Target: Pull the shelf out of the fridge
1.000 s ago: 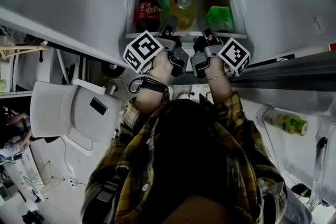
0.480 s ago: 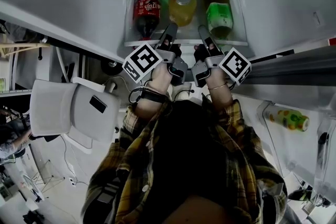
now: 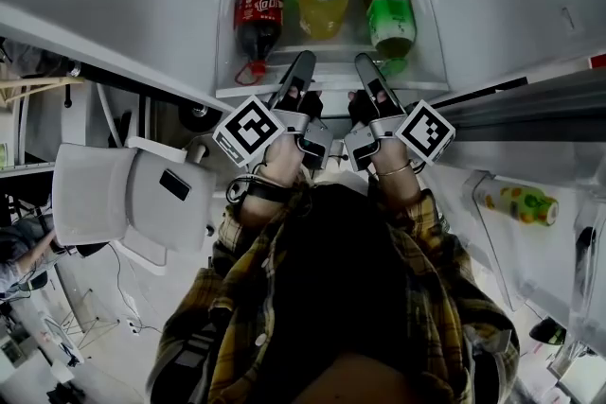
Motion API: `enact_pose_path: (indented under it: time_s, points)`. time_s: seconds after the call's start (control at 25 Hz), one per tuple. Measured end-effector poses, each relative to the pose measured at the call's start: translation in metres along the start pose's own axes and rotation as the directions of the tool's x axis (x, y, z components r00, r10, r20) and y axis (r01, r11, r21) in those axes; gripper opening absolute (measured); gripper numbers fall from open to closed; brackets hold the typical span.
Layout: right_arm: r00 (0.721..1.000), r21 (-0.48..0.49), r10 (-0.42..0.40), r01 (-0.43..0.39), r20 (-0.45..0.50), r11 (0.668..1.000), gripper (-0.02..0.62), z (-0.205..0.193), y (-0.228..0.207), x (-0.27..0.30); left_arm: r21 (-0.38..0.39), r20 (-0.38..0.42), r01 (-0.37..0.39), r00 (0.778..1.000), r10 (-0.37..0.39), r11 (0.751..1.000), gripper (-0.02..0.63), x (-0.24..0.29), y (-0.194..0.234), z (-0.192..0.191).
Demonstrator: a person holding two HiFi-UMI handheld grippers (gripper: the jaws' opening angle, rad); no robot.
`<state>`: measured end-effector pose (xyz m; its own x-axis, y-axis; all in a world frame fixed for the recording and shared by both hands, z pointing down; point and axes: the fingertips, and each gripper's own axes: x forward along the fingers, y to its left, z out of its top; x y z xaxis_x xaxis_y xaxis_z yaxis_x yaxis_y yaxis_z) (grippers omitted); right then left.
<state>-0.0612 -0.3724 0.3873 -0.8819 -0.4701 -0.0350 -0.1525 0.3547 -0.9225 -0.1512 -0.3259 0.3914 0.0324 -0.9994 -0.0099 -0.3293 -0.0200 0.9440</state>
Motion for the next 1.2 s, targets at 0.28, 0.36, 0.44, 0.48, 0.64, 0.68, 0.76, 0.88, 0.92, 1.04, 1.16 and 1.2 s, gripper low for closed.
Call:
enact_pose_path:
  time_s: [0.28,0.36,0.44,0.48,0.64,0.68,0.76,0.88,0.92,1.04,1.16,1.2]
  points:
    - [1.0,-0.003,-0.006,0.006,-0.006,1.0,0.061,-0.009,0.007,-0.018,-0.004,-0.004,0.023,1.0,-0.023,1.0,0.043,-0.017,-0.008,-0.009]
    - [1.0,0.0,-0.003,0.003,-0.005,1.0,0.061,-0.012,0.009,-0.023,-0.039,0.001,0.036,0.999,-0.036,0.999,0.044,-0.022,-0.012,-0.014]
    - [1.0,0.004,-0.002,0.002,0.0,1.0,0.061,-0.014,0.01,-0.029,-0.028,-0.001,0.039,0.999,-0.039,0.999,0.044,-0.026,-0.014,-0.017]
    - [1.0,0.005,-0.003,0.003,0.003,1.0,0.061,-0.015,0.011,-0.032,-0.007,-0.005,0.035,0.999,-0.035,0.999,0.045,-0.029,-0.013,-0.019]
    - [1.0,0.006,-0.006,0.005,0.006,1.0,0.061,-0.021,0.012,-0.045,-0.068,0.002,0.033,0.999,-0.033,0.997,0.046,-0.041,-0.015,-0.031]
    - [1.0,0.005,-0.007,0.007,0.005,1.0,0.061,-0.022,0.012,-0.048,-0.077,0.002,0.03,1.0,-0.03,0.997,0.046,-0.043,-0.015,-0.033]
    - [1.0,0.007,-0.006,0.006,0.003,1.0,0.061,-0.023,0.013,-0.052,-0.077,0.0,0.019,1.0,-0.019,0.997,0.048,-0.048,-0.013,-0.035]
    - [1.0,0.007,-0.003,0.003,-0.001,1.0,0.061,-0.026,0.016,-0.056,-0.077,-0.003,0.025,1.0,-0.026,0.997,0.048,-0.053,-0.015,-0.037]
    - [1.0,0.007,-0.004,0.004,-0.002,1.0,0.061,-0.027,0.017,-0.057,-0.075,-0.005,0.026,1.0,-0.027,0.997,0.048,-0.055,-0.015,-0.038]
    - [1.0,0.0,-0.01,0.01,-0.005,1.0,0.061,-0.029,0.017,-0.063,-0.062,-0.014,0.016,1.0,-0.017,0.998,0.049,-0.06,-0.013,-0.042]
    - [1.0,-0.003,-0.01,0.01,-0.006,1.0,0.061,-0.03,0.017,-0.065,-0.05,-0.019,0.011,1.0,-0.012,0.999,0.049,-0.063,-0.012,-0.043]
    - [1.0,-0.002,-0.009,0.009,-0.006,1.0,0.061,-0.03,0.017,-0.065,-0.047,-0.021,0.008,1.0,-0.009,0.999,0.049,-0.063,-0.011,-0.043]
